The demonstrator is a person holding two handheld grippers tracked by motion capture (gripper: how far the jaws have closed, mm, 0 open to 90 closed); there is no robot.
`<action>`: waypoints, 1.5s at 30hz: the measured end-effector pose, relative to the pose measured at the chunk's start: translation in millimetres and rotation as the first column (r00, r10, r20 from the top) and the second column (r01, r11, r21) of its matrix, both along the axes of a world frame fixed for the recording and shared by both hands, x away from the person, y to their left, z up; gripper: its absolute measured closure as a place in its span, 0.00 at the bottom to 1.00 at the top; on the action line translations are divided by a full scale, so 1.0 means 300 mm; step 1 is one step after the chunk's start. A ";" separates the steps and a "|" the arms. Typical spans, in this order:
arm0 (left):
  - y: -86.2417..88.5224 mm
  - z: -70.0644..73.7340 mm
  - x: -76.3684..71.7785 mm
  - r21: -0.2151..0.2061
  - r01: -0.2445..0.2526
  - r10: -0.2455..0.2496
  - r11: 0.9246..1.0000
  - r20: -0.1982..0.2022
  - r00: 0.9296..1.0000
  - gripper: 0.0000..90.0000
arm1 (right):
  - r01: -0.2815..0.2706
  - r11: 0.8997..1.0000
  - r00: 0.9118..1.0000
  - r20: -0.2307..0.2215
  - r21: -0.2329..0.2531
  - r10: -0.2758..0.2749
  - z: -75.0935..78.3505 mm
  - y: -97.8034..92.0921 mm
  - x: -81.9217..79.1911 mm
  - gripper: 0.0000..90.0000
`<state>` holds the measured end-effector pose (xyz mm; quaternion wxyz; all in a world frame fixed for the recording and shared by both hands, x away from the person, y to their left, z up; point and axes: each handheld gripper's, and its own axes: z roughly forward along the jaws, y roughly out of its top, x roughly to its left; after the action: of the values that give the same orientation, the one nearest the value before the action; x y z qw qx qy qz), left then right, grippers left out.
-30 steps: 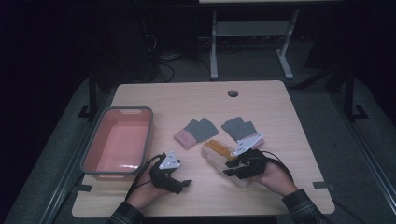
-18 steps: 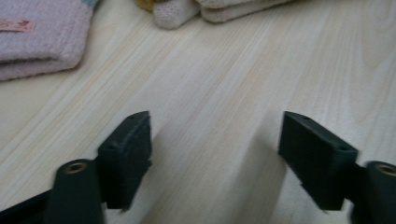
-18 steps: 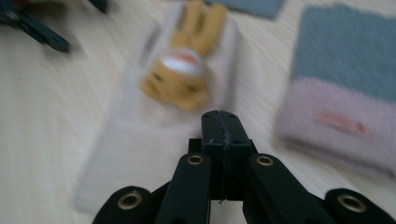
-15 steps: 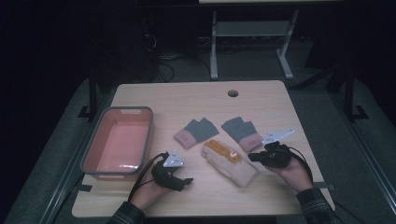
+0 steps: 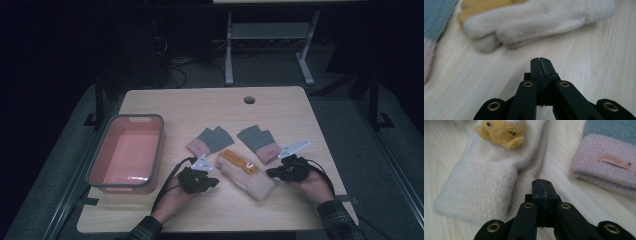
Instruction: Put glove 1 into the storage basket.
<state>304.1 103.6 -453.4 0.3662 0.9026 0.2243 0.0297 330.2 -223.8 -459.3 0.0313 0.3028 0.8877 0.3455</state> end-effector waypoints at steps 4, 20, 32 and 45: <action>-0.061 -0.011 0.018 -0.018 0.019 -0.019 1.000 -0.018 1.000 0.99 | -0.019 1.000 1.000 -0.025 0.006 0.019 -0.003 0.000 -0.001 1.00; -0.056 -0.020 0.069 -0.024 -0.007 0.006 1.000 -0.047 0.999 0.99 | -0.171 0.985 0.983 -0.062 0.035 0.173 -0.006 0.132 -0.046 1.00; -0.017 0.001 0.086 -0.030 -0.032 0.031 0.999 -0.038 0.999 0.99 | -0.302 0.953 0.953 -0.025 0.037 0.303 -0.009 0.270 -0.095 1.00; 0.003 0.014 0.091 -0.037 -0.054 0.053 0.998 -0.025 0.998 0.99 | -0.351 0.936 0.936 0.035 0.043 0.349 -0.013 0.414 -0.127 1.00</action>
<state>331.3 104.6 -449.1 0.3797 0.8894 0.2533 0.0245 292.1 -99.7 -463.1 -0.0260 0.1360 0.9183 0.3709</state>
